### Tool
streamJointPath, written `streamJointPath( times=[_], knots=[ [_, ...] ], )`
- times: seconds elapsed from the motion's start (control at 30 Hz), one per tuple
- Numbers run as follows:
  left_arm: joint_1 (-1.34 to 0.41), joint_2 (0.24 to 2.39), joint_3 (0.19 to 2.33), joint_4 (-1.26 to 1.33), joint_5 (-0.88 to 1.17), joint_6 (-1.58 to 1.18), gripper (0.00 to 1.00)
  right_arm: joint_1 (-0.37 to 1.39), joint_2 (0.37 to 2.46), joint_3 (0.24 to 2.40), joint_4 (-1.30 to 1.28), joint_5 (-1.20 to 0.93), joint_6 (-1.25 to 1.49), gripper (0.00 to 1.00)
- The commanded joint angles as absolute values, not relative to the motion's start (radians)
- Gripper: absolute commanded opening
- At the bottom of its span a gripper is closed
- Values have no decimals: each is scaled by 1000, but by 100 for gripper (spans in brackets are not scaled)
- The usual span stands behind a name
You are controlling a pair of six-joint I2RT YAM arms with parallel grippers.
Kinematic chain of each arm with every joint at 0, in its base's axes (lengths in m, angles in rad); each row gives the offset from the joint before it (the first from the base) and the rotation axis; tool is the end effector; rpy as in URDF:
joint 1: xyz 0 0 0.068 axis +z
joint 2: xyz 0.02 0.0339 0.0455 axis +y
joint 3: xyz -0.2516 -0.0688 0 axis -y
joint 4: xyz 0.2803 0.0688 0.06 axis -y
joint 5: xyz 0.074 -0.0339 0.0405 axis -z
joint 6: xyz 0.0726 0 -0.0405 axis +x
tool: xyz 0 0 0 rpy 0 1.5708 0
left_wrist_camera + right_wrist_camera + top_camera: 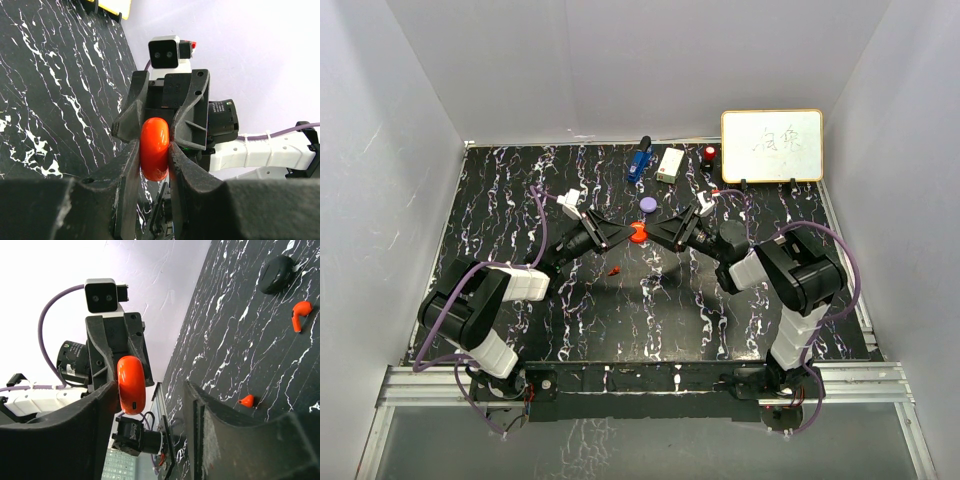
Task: Insert the wireless bluetooth earbuds into the charging case
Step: Open the charging case.
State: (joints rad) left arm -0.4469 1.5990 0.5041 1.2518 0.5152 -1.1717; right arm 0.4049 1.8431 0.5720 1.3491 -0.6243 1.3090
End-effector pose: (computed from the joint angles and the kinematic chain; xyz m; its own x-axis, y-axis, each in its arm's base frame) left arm 0.2951 -0.1811 0.1648 -0.6961 -0.5555 -0.4548 0.4465 0.1610 -0.8802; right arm 0.3144 0.1809 0.1161 -0.8076 0.5066 -0.3020 -0.2905 0.1040 0.9512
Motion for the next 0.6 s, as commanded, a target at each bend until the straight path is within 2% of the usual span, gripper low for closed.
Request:
streamJointPath(
  times=[0.0,0.2,0.43,0.57],
  knots=[
    [-448,1580,521,1301,538,-1163,0,405,1799,599,1351,-618,1261,47],
    [-449,1613,528,1335,554,-1185,0,407,1794,609,1343,-630,1257,35],
    [-455,1629,539,1339,557,-1186,0,415,1794,618,1340,-640,1252,34],
    [-457,1627,540,1346,554,-1191,0,418,1795,615,1333,-635,1250,28]
  ],
)
